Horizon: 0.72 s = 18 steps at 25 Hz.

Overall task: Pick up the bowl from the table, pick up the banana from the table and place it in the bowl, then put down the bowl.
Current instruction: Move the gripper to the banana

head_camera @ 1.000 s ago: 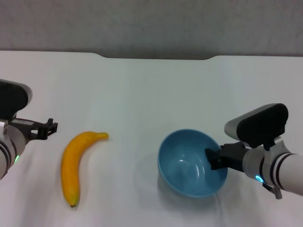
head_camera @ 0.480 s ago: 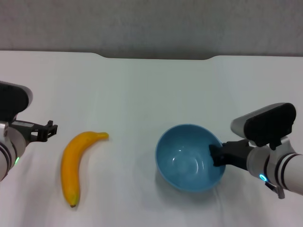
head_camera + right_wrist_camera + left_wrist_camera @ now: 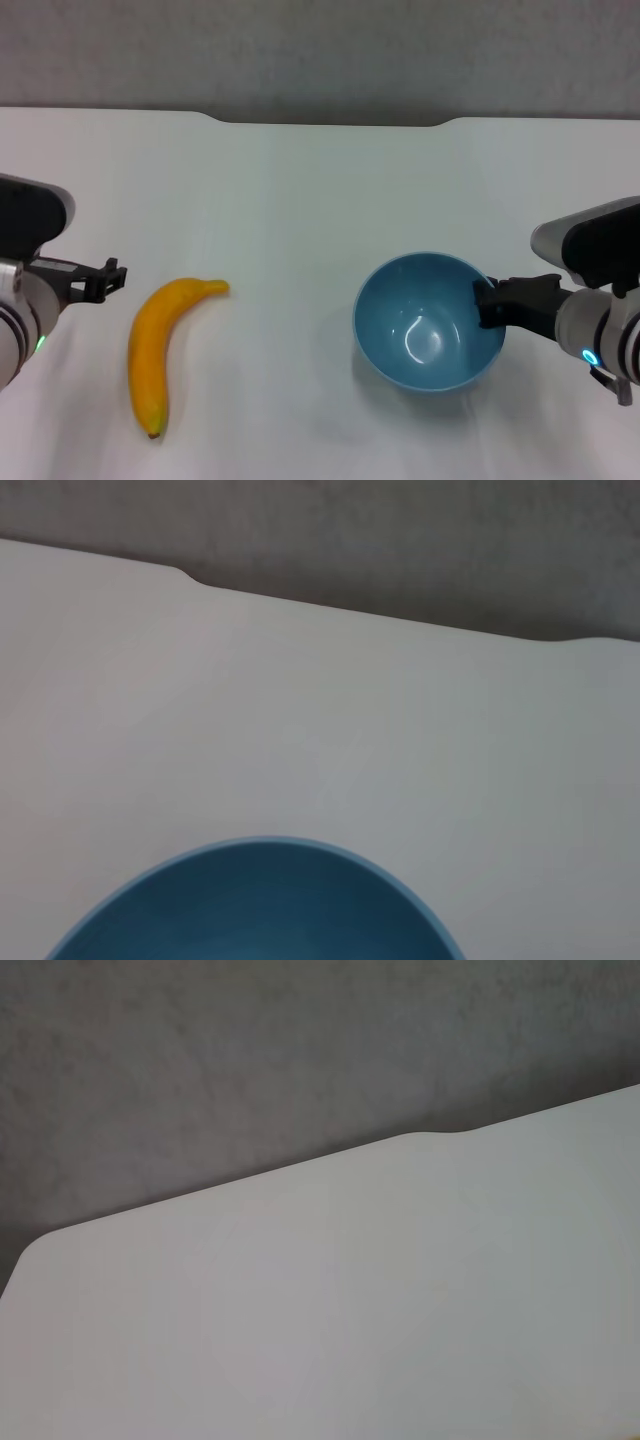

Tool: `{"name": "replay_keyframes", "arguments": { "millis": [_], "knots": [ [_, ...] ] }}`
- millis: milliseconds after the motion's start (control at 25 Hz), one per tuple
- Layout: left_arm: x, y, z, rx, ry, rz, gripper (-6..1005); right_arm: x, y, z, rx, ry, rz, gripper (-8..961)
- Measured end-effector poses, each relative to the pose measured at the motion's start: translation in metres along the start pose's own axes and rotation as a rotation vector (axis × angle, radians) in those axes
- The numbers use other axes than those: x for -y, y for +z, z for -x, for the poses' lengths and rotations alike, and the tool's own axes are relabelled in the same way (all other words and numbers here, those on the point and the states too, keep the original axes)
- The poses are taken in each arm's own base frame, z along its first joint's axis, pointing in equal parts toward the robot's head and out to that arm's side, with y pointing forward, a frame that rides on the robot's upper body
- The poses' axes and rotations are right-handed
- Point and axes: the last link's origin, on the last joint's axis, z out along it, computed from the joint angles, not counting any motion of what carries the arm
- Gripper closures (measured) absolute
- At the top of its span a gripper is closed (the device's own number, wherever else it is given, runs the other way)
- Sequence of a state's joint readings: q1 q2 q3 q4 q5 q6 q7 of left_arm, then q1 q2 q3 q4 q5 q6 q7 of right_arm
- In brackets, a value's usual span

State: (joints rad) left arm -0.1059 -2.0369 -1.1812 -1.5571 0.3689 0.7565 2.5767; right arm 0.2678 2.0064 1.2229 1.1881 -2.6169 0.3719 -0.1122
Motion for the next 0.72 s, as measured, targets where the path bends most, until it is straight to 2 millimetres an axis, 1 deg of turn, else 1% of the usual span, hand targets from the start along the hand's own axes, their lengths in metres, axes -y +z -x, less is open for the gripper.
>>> {"name": "replay_keyframes", "arguments": {
  "millis": [160, 720],
  "knots": [
    [0.0, 0.0, -0.001, -0.005, 0.001, 0.003, 95, 0.0, -0.001, -0.001, 0.005, 0.003, -0.001, 908],
    [-0.008, 0.001, -0.002, -0.001, -0.004, 0.035, 94, 0.001, -0.012, 0.011, 0.143, 0.03, -0.018, 908]
  ]
}}
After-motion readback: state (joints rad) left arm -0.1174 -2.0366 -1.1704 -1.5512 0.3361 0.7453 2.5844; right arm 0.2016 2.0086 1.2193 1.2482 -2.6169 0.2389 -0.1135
